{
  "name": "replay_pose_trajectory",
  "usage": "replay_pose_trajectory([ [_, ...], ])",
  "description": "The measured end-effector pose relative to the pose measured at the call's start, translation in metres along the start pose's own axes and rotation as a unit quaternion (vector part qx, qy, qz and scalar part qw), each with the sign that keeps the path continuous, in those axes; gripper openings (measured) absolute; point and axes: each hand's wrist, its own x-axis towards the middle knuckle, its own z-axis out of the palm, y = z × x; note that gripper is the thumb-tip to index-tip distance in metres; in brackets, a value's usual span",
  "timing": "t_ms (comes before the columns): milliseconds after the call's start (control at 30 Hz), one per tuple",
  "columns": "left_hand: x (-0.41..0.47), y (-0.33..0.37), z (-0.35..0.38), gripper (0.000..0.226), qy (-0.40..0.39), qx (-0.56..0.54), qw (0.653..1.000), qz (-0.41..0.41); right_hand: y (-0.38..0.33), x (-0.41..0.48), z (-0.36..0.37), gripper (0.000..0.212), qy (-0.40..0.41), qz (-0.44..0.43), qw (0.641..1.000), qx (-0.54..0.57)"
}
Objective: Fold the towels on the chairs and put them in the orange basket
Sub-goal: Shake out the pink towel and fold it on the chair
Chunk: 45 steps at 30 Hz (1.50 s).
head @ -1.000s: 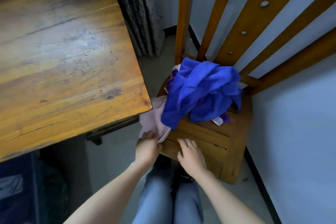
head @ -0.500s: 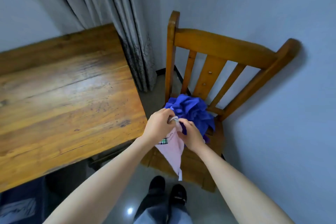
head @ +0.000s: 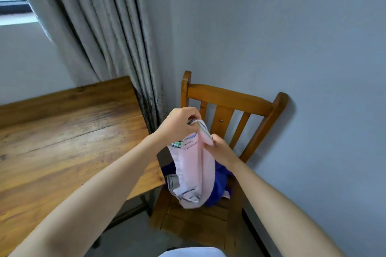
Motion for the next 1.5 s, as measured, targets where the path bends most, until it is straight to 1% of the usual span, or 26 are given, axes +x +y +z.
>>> replay_pose_trajectory([
  [67, 0.003, 0.009, -0.015, 0.012, 0.028, -0.004, 1.000, 0.009, -0.022, -0.005, -0.013, 0.019, 0.012, -0.027, 0.999, -0.016],
  [100, 0.005, 0.013, -0.023, 0.012, 0.042, -0.009, 0.999, 0.014, -0.033, -0.009, -0.019, 0.018, 0.016, -0.036, 0.999, -0.027],
  [267, 0.011, 0.031, -0.062, 0.017, 0.128, -0.051, 0.990, -0.004, -0.085, -0.026, -0.047, 0.025, 0.047, -0.118, 0.991, -0.033],
  [333, 0.014, 0.035, -0.076, 0.019, 0.142, -0.067, 0.988, -0.012, -0.104, -0.035, -0.058, 0.025, 0.051, -0.142, 0.988, -0.032],
  [400, 0.017, 0.040, -0.088, 0.020, 0.137, -0.084, 0.987, -0.008, -0.118, -0.042, -0.066, 0.018, 0.041, -0.157, 0.986, -0.026],
  [467, 0.021, 0.048, -0.100, 0.017, 0.126, -0.085, 0.988, 0.001, -0.133, -0.047, -0.071, 0.010, 0.040, -0.177, 0.983, 0.006],
  [533, 0.026, 0.057, -0.110, 0.017, 0.113, -0.075, 0.990, 0.022, -0.148, -0.053, -0.071, 0.012, 0.038, -0.200, 0.978, 0.049],
  [633, 0.032, 0.064, -0.120, 0.019, 0.109, -0.068, 0.990, 0.053, -0.170, -0.060, -0.069, 0.007, 0.031, -0.219, 0.972, 0.081],
  [700, 0.033, 0.059, -0.122, 0.021, 0.095, -0.064, 0.992, 0.061, -0.182, -0.062, -0.072, 0.010, 0.063, -0.232, 0.967, 0.084],
  [767, 0.029, 0.049, -0.118, 0.020, 0.061, -0.050, 0.996, 0.038, -0.194, -0.064, -0.080, 0.014, 0.097, -0.245, 0.957, 0.122],
  [833, 0.025, 0.035, -0.107, 0.017, 0.023, -0.031, 0.999, -0.005, -0.206, -0.067, -0.089, 0.017, 0.110, -0.255, 0.946, 0.167],
  [867, 0.023, 0.029, -0.101, 0.022, 0.007, -0.033, 0.999, -0.025, -0.211, -0.070, -0.093, 0.016, 0.113, -0.259, 0.942, 0.178],
  [900, 0.022, 0.021, -0.094, 0.023, 0.002, -0.052, 0.998, -0.044, -0.215, -0.071, -0.098, 0.015, 0.114, -0.262, 0.940, 0.186],
  [967, 0.016, 0.010, -0.085, 0.002, 0.014, -0.162, 0.982, -0.096, -0.217, -0.074, -0.107, 0.012, 0.117, -0.263, 0.937, 0.197],
  [1000, 0.013, 0.007, -0.083, 0.010, 0.025, -0.229, 0.966, -0.115, -0.216, -0.074, -0.111, 0.011, 0.120, -0.258, 0.937, 0.201],
  [1033, 0.013, 0.003, -0.080, 0.013, 0.033, -0.291, 0.948, -0.122, -0.213, -0.074, -0.115, 0.011, 0.121, -0.250, 0.939, 0.204],
  [1067, 0.013, 0.001, -0.077, 0.011, 0.035, -0.320, 0.939, -0.123, -0.210, -0.074, -0.117, 0.011, 0.121, -0.241, 0.941, 0.205],
  [1100, 0.014, 0.002, -0.075, 0.012, 0.025, -0.322, 0.939, -0.118, -0.205, -0.073, -0.119, 0.011, 0.118, -0.232, 0.944, 0.204],
  [1200, 0.023, 0.013, -0.059, 0.058, -0.048, -0.284, 0.951, -0.114, -0.196, -0.073, -0.118, 0.012, 0.106, -0.218, 0.955, 0.172],
  [1233, 0.026, 0.018, -0.052, 0.067, -0.060, -0.276, 0.952, -0.115, -0.195, -0.073, -0.116, 0.013, 0.103, -0.219, 0.957, 0.158],
  [1267, 0.028, 0.024, -0.046, 0.070, -0.065, -0.276, 0.952, -0.114, -0.195, -0.074, -0.115, 0.014, 0.098, -0.221, 0.959, 0.151],
  [1300, 0.032, 0.028, -0.041, 0.065, -0.059, -0.284, 0.951, -0.105, -0.195, -0.075, -0.115, 0.015, 0.092, -0.223, 0.959, 0.148],
  [1333, 0.033, 0.033, -0.037, 0.054, -0.051, -0.294, 0.949, -0.096, -0.195, -0.076, -0.115, 0.016, 0.084, -0.225, 0.959, 0.151],
  [1400, 0.037, 0.037, -0.033, 0.023, -0.019, -0.320, 0.944, -0.077, -0.192, -0.079, -0.119, 0.015, 0.080, -0.221, 0.958, 0.168],
  [1433, 0.039, 0.037, -0.032, 0.013, -0.002, -0.340, 0.938, -0.069, -0.190, -0.080, -0.123, 0.013, 0.086, -0.215, 0.957, 0.172],
  [1500, 0.042, 0.039, -0.037, 0.007, 0.037, -0.386, 0.920, -0.062, -0.180, -0.080, -0.133, 0.012, 0.124, -0.194, 0.959, 0.166],
])
